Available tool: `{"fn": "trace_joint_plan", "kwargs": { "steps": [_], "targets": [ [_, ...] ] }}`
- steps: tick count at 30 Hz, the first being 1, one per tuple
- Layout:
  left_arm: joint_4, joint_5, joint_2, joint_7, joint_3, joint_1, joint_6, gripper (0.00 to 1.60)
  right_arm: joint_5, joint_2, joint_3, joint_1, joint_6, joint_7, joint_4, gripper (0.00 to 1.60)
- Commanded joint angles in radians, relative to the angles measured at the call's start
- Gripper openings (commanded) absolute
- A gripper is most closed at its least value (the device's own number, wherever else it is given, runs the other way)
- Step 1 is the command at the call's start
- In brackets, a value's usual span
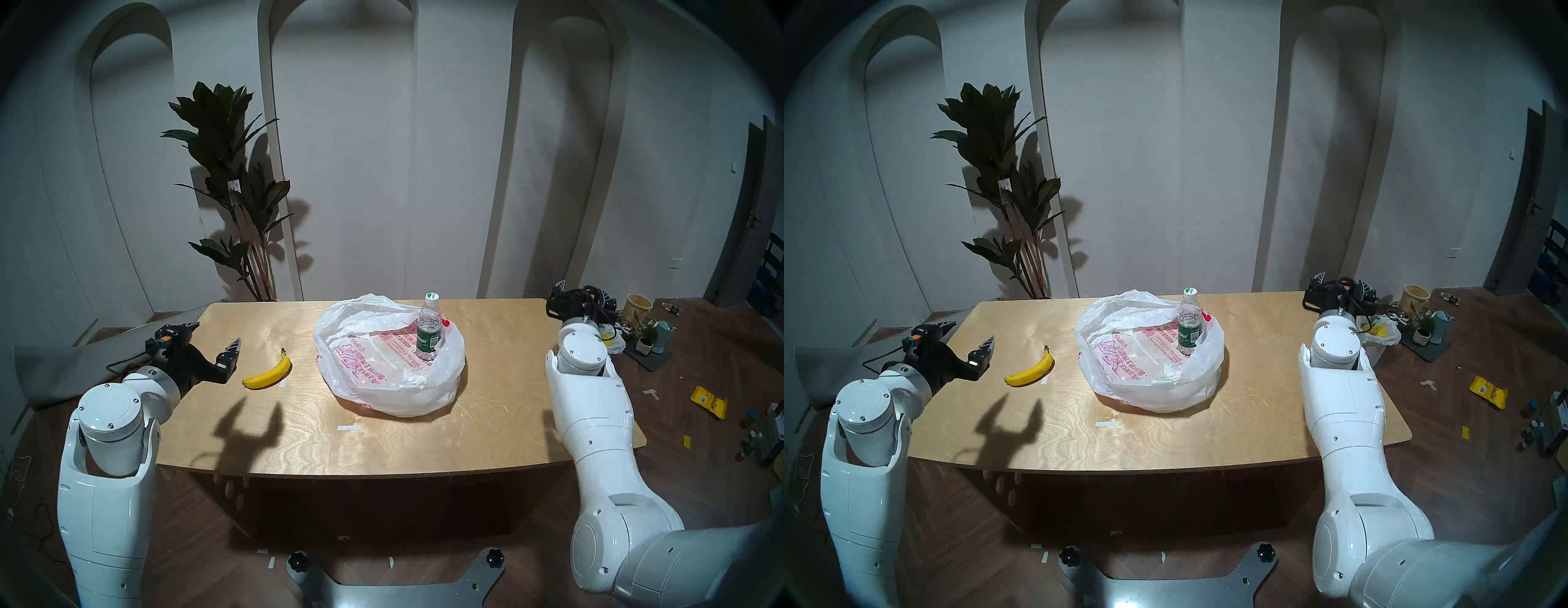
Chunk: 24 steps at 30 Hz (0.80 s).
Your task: Bag the groceries: heavy items first, fragile items on top
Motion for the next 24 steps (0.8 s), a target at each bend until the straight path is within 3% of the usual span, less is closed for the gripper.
{"fn": "trace_joint_plan", "kwargs": {
  "steps": [1, 12, 24],
  "targets": [
    [0.006, -0.011, 0.112, -0.113, 0.034, -0.063, 0.006, 1.60, -0.014, -0.025, -0.047, -0.053, -0.009, 0.035, -0.020, 1.60],
    [0.070, -0.046, 0.181, -0.290, 0.131, -0.128, 0.029, 1.60, -0.025, -0.051, -0.110, -0.123, -0.026, 0.080, -0.073, 1.60],
    [0.181, -0.066, 0.266, -0.452, 0.197, -0.217, 0.046, 1.60, -0.040, -0.015, -0.107, -0.192, -0.046, 0.108, -0.172, 1.60]
  ]
}}
